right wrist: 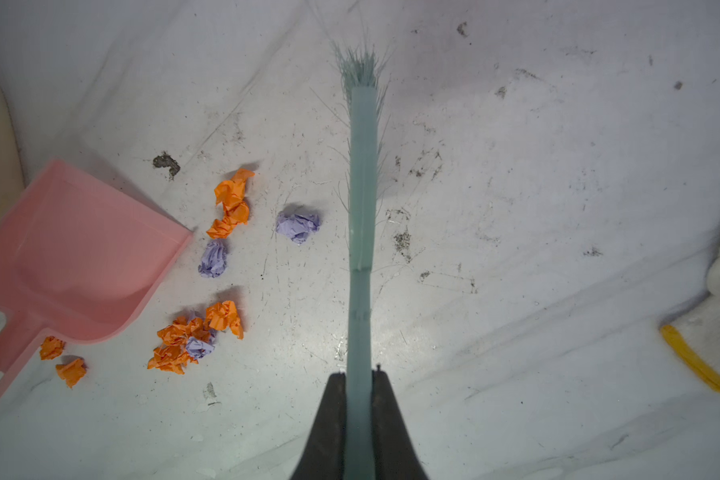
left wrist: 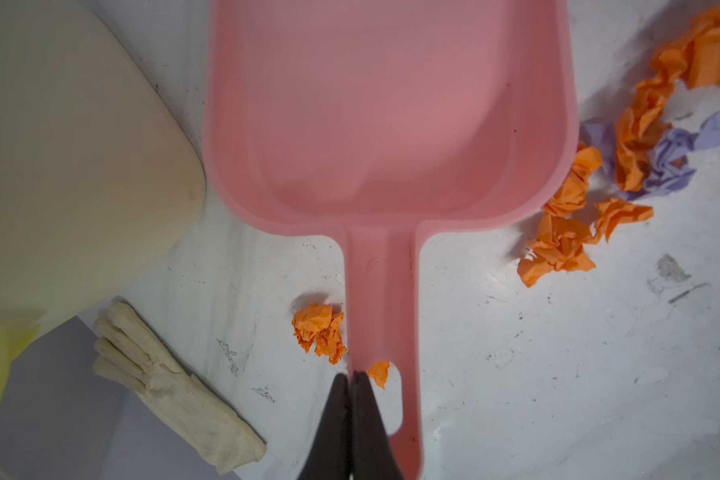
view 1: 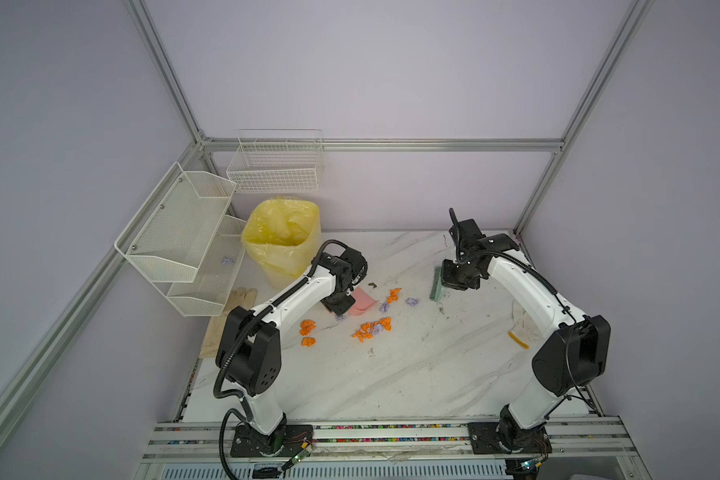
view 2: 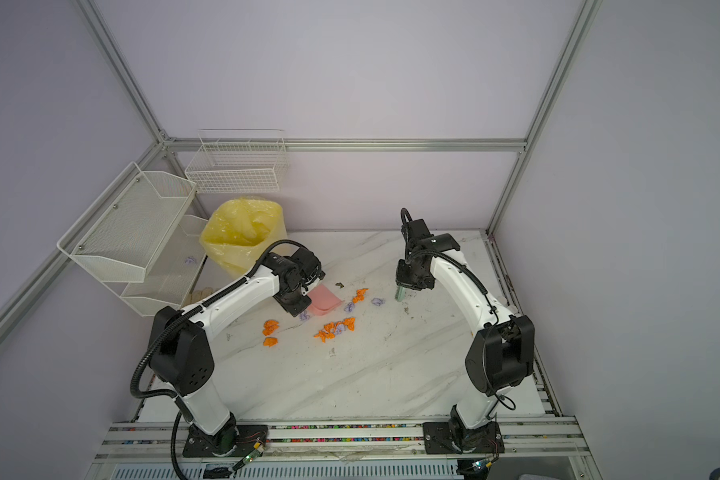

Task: Sweep away the paper scraps from the table
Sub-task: 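Sweep scraps with the brush toward the pink dustpan held by the left gripper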

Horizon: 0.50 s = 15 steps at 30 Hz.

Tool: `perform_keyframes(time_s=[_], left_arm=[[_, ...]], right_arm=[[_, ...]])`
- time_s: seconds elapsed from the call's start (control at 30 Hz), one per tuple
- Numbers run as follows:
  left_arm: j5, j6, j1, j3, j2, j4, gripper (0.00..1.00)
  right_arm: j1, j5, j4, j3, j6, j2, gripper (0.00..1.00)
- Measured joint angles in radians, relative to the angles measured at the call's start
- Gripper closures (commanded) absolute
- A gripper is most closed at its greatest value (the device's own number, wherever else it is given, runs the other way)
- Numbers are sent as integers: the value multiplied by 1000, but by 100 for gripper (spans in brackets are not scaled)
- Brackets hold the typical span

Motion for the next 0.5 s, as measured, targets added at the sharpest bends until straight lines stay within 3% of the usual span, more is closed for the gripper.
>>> perform_keyframes(time_s=[0.17,0.5], left_arm=[[-14,39,-48,-21,-11,14,100],[-24,66,-49,-24,2,16,100]], right_arm=[[16,0,1,-3,-23,11,100],[82,-10,32,-3,-29,61,100]])
